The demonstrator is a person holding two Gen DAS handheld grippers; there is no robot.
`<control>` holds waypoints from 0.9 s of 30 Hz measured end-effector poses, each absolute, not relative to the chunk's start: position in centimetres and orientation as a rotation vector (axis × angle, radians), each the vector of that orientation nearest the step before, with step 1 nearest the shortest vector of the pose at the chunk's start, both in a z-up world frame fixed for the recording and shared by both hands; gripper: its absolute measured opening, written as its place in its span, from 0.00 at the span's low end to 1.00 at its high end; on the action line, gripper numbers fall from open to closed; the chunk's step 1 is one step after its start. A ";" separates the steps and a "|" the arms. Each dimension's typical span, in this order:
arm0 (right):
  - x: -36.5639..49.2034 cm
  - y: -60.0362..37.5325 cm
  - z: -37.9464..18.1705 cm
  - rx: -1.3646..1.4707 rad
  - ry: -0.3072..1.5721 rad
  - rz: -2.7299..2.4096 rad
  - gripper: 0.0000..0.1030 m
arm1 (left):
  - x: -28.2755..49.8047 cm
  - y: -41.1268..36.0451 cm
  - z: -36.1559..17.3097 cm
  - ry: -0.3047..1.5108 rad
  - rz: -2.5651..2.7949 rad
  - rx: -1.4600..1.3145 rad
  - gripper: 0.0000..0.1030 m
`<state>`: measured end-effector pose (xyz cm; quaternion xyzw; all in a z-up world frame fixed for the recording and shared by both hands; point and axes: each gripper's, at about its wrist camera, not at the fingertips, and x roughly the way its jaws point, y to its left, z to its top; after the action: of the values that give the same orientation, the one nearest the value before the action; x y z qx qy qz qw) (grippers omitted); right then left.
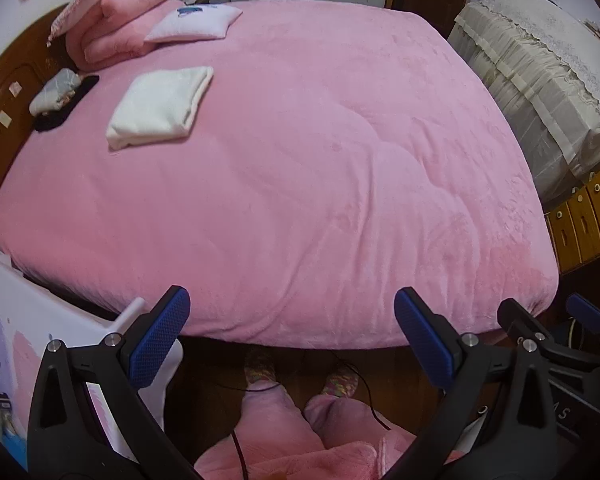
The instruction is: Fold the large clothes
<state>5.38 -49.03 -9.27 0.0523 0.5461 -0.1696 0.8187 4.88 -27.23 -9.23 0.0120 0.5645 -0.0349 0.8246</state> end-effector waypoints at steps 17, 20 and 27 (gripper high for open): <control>2.0 -48.6 -10.0 0.083 1.130 -0.359 1.00 | 2.8 -27.6 -9.0 1.165 -0.059 0.025 0.98; 1.7 -48.6 -9.6 0.075 1.122 -0.359 1.00 | 2.3 -27.9 -8.7 1.155 -0.054 0.025 0.98; 0.8 -48.3 -8.7 0.065 1.101 -0.358 1.00 | 1.5 -28.3 -8.0 1.133 -0.045 0.032 0.98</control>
<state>0.82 -48.27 -8.72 0.0305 0.5202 -0.1689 0.8366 1.53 -28.32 -7.95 0.0150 0.5367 -0.0212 0.8434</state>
